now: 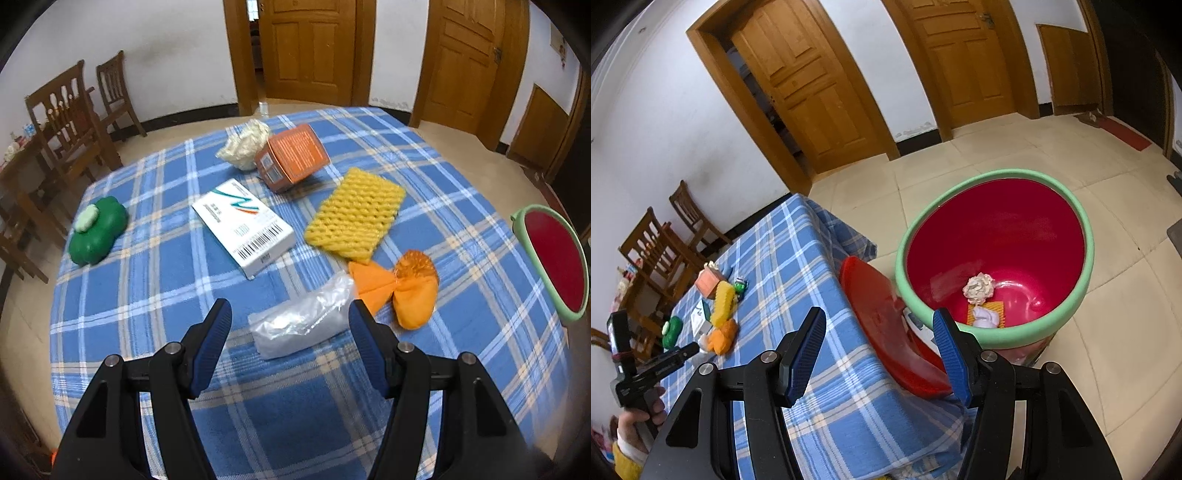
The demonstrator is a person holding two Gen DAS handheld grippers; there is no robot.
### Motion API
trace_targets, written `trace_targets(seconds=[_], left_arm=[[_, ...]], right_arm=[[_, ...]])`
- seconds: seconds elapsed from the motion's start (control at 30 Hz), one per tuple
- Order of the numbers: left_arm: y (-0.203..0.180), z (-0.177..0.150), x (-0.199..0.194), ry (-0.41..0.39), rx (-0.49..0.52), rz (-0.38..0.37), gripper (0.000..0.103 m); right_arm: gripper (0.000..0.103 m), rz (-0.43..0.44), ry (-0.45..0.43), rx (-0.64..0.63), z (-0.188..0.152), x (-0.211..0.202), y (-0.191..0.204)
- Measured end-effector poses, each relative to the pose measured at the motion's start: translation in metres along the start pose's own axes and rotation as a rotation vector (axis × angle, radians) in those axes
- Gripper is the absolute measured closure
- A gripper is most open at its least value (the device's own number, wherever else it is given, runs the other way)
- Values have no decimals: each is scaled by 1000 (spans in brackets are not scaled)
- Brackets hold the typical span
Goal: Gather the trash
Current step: 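Return the left tool to the table and grasp the clear plastic bag, then lift the clear plastic bag with left tool while right grasps orange snack bag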
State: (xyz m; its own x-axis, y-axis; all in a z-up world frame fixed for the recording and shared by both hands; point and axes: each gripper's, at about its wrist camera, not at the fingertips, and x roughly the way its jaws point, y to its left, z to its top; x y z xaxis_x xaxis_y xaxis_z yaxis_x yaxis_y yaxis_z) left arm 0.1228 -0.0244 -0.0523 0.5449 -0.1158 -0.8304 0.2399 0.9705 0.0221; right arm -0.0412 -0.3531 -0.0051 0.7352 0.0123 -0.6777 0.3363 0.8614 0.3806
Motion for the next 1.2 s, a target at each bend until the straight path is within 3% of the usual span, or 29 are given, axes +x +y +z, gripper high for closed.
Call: trace_targets(seconds=[0.37, 0.53, 0.63, 1.07, 1.17, 1.2], left_arm=[[2, -6, 20, 49, -27, -67, 40], [3, -9, 17, 41, -31, -121, 76], [4, -12, 14, 31, -43, -147, 85], [0, -33, -13, 10, -69, -232, 86], [-2, -34, -16, 11, -70, -220, 75], [-2, -34, -17, 6, -70, -212, 67]], right_arm=[[41, 16, 41, -35, -4, 11, 20], [41, 23, 51, -69, -4, 16, 31], [41, 32, 58, -88, -4, 20, 40], [41, 75, 115, -167, -11, 44, 77], [41, 77, 126, -174, -14, 47, 81], [41, 76, 128, -176, -14, 48, 81]])
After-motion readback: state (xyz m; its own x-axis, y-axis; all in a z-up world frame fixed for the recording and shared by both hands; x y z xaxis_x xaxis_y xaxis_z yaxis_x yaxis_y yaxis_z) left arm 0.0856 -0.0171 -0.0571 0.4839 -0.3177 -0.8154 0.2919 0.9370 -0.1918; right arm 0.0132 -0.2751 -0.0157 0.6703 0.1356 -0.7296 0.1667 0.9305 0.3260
